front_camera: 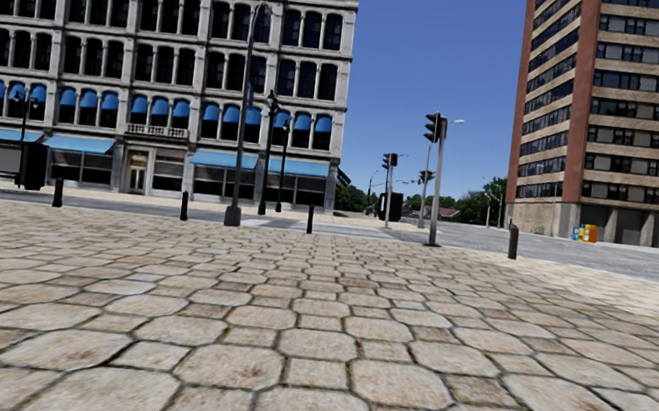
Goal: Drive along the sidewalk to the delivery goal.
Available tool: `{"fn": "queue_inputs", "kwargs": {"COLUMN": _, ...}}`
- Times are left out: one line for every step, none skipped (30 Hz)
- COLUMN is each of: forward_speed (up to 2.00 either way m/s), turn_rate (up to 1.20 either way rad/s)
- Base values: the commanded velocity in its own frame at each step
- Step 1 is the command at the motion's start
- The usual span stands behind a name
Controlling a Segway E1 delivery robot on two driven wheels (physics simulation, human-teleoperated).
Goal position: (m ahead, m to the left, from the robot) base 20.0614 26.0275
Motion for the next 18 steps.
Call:
{"fn": "queue_inputs", "kwargs": {"forward_speed": 2.00, "turn_rate": 0.00}}
{"fn": "queue_inputs", "kwargs": {"forward_speed": 2.00, "turn_rate": 0.00}}
{"fn": "queue_inputs", "kwargs": {"forward_speed": 2.00, "turn_rate": 0.00}}
{"fn": "queue_inputs", "kwargs": {"forward_speed": 2.00, "turn_rate": 0.00}}
{"fn": "queue_inputs", "kwargs": {"forward_speed": 2.00, "turn_rate": 0.00}}
{"fn": "queue_inputs", "kwargs": {"forward_speed": 2.00, "turn_rate": 0.00}}
{"fn": "queue_inputs", "kwargs": {"forward_speed": 2.00, "turn_rate": 0.00}}
{"fn": "queue_inputs", "kwargs": {"forward_speed": 2.00, "turn_rate": 0.00}}
{"fn": "queue_inputs", "kwargs": {"forward_speed": 2.00, "turn_rate": 0.00}}
{"fn": "queue_inputs", "kwargs": {"forward_speed": 2.00, "turn_rate": 0.00}}
{"fn": "queue_inputs", "kwargs": {"forward_speed": 2.00, "turn_rate": 0.00}}
{"fn": "queue_inputs", "kwargs": {"forward_speed": 2.00, "turn_rate": 0.00}}
{"fn": "queue_inputs", "kwargs": {"forward_speed": 2.00, "turn_rate": 0.00}}
{"fn": "queue_inputs", "kwargs": {"forward_speed": 2.00, "turn_rate": 0.00}}
{"fn": "queue_inputs", "kwargs": {"forward_speed": 2.00, "turn_rate": 0.00}}
{"fn": "queue_inputs", "kwargs": {"forward_speed": 2.00, "turn_rate": 0.00}}
{"fn": "queue_inputs", "kwargs": {"forward_speed": 2.00, "turn_rate": 0.00}}
{"fn": "queue_inputs", "kwargs": {"forward_speed": 2.00, "turn_rate": 0.00}}
